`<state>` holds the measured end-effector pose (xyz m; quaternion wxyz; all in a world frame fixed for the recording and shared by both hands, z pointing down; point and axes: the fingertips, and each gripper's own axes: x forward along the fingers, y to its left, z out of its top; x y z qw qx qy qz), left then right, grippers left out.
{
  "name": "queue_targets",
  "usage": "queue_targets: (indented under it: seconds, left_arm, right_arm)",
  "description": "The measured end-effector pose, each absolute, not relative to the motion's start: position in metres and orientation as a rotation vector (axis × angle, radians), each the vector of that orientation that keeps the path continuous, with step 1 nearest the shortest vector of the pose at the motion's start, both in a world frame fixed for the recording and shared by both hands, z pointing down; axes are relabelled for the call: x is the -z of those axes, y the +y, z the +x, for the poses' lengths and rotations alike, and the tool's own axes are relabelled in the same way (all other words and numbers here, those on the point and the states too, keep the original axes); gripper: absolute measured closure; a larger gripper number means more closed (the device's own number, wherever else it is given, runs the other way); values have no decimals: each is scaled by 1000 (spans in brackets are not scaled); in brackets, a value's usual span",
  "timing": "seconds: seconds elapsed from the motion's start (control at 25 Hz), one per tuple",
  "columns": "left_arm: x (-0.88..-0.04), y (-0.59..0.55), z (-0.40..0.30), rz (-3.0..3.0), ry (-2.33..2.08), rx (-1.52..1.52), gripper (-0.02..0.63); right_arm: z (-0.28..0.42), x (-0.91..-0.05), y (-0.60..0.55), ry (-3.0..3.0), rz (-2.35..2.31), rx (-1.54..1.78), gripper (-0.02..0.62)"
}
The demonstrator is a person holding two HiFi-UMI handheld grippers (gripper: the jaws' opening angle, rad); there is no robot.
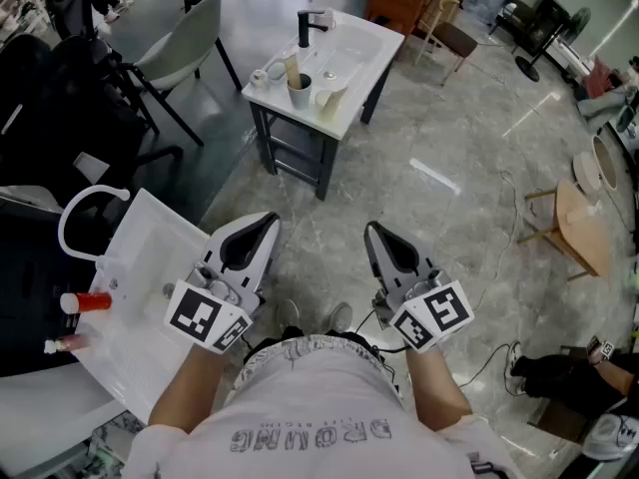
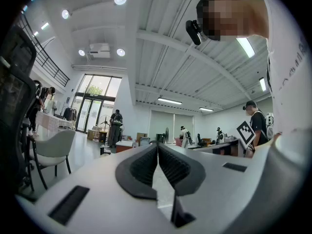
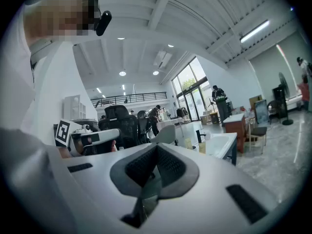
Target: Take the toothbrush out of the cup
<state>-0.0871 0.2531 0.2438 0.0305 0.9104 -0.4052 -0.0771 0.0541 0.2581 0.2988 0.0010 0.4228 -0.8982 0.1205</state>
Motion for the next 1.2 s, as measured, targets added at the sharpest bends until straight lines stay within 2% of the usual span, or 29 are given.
queue_targets:
  seconds: [1.2]
  left_arm:
    - [-265, 245, -86, 2781, -1272, 177, 581]
  right_arm:
    - [65, -303, 256, -2806, 1370, -380, 588]
